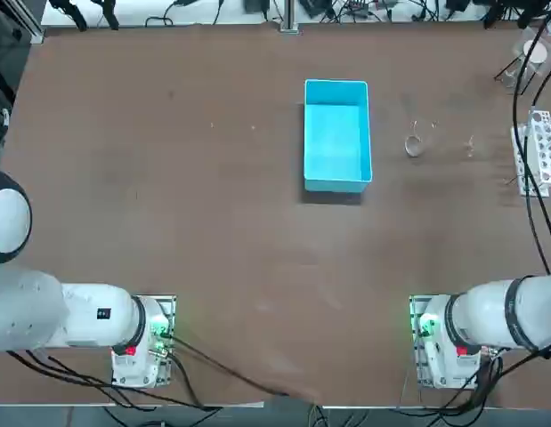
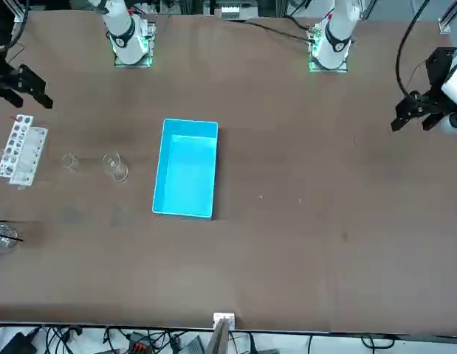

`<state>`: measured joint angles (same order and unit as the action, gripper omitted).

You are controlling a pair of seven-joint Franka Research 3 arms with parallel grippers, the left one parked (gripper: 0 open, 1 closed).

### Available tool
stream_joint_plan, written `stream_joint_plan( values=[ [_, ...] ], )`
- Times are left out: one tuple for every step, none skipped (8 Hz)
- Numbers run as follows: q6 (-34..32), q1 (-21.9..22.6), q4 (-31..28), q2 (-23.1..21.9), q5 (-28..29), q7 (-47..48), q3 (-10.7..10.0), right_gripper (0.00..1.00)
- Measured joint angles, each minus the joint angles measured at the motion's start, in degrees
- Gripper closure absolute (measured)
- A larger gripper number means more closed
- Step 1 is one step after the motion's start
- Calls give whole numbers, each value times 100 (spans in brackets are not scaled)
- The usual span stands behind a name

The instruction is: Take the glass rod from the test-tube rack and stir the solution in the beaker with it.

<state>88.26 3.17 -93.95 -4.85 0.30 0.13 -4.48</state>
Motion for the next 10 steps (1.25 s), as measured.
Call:
stream_joint_plan(
  values=[
    [-3, 0, 0, 0, 0, -5, 1, 0],
    [-4, 0, 0, 0, 0, -7, 1, 0],
    [-14, 0, 0, 0, 0, -15, 1, 0],
    [-49, 0, 0, 1, 0, -22, 1, 0],
    [-146, 0, 1, 2, 0, -23, 1, 0],
    [-250, 0, 1, 3, -1, -23, 1, 0],
    [-297, 0, 1, 10, -1, -23, 1, 0],
    [-330, 0, 1, 23, -3, -24, 1, 0],
    [-386, -1, 2, 54, -3, -23, 0, 0],
    [-517, -1, 2, 124, -3, -22, -1, 0]
  ],
)
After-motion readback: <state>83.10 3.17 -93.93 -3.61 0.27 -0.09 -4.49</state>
